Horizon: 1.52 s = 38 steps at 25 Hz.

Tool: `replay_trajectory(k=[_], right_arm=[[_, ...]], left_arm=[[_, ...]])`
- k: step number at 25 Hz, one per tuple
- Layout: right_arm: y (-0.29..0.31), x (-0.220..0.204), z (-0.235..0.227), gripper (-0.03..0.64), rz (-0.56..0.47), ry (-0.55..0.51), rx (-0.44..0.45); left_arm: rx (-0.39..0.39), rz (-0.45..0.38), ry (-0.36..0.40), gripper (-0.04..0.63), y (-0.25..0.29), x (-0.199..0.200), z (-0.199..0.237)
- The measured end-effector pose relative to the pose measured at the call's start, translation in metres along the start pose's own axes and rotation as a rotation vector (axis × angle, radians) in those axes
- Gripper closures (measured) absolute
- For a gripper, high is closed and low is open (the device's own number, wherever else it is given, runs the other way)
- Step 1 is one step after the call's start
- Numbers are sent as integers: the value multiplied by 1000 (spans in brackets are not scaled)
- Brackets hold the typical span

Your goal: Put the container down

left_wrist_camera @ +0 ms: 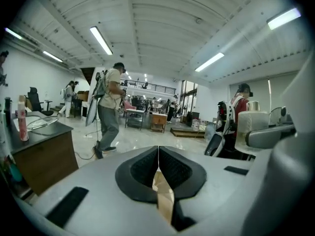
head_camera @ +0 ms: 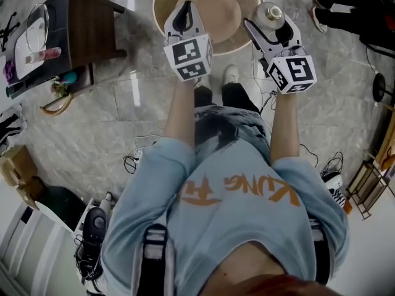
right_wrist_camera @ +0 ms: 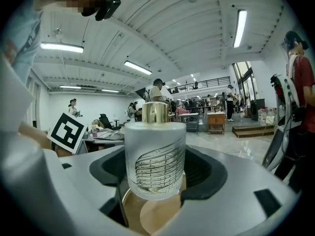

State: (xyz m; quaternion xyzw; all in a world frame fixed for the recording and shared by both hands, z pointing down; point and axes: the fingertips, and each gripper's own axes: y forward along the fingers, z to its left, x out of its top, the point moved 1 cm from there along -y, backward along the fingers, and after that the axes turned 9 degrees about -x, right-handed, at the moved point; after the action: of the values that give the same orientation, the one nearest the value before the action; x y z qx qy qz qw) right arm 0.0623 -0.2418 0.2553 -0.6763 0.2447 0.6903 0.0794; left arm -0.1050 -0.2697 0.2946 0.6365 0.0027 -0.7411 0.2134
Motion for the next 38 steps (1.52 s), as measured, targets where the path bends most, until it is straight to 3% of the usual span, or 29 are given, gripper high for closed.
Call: replay_trajectory(k=[6, 10, 20, 29, 38], right_arm=[[2, -24, -4, 270, 57, 6, 74], [4, -65, 4, 270, 110, 17, 145], [13, -170, 11, 272, 239, 41, 166], [43, -299, 23, 272, 364, 58, 197], [89, -370, 31, 272, 406, 44, 224]], left_arm=[[50, 74, -29, 568, 0, -37, -7], [65, 149, -71, 568, 7, -86, -7], [-36, 270, -35, 568, 29, -172, -18], [-157, 354, 29, 568, 77, -264, 2], [-131, 434, 30, 568, 94, -335, 45]])
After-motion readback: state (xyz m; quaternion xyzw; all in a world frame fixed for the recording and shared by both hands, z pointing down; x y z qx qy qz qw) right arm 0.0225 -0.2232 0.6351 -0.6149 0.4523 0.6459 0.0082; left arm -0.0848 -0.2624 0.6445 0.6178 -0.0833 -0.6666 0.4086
